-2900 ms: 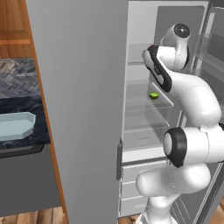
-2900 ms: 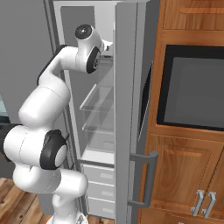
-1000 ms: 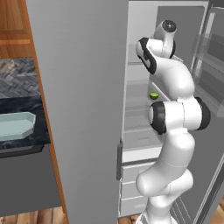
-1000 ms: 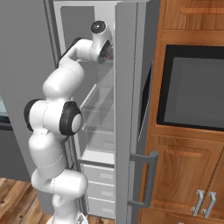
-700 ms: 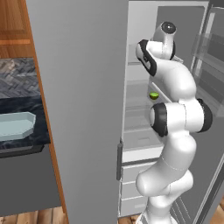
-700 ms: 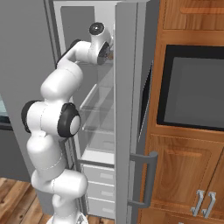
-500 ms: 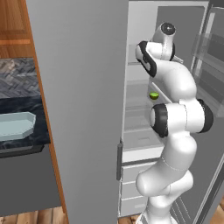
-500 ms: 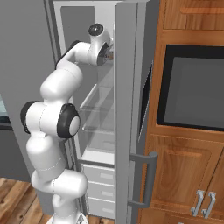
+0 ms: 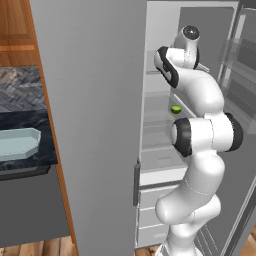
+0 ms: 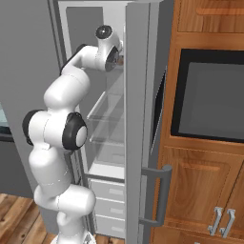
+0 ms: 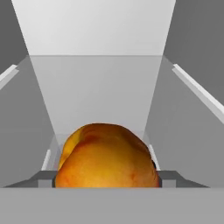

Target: Pick the peach and kiwi from the fridge and place them inside the tupperware on the counter.

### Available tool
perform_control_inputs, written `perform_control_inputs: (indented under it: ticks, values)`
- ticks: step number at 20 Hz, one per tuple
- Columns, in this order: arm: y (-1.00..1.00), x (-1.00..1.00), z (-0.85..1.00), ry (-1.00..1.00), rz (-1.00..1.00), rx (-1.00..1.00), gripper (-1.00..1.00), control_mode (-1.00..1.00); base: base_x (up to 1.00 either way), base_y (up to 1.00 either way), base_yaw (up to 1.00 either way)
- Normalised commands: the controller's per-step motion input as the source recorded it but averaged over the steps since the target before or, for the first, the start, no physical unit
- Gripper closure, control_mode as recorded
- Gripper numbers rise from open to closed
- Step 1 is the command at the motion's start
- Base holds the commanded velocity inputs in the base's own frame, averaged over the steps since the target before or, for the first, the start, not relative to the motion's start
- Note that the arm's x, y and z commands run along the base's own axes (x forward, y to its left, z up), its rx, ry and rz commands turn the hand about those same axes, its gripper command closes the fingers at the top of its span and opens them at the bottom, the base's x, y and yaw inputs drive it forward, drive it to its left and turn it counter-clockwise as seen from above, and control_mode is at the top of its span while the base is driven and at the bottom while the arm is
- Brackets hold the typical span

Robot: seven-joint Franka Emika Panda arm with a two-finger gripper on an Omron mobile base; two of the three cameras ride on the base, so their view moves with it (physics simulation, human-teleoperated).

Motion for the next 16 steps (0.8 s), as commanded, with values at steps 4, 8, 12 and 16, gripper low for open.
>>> perform_control_inputs:
  ticks: [4,8,12,16]
  values:
    - [0.0,-0.04,-0.07,0.0,0.02,0.0,1.0,-1.0,0.0,0.0,0.0]
    - [0.13,-0.89,-0.28,0.0,0.06,0.0,1.0,-1.0,0.0,0.0,0.0]
    - [0.19,-1.0,-0.09,-0.09,0.01,0.0,1.0,-1.0,0.0,0.0,0.0]
    - [0.16,-1.0,-0.03,-0.11,0.0,0.0,1.0,-1.0,0.0,0.0,0.0]
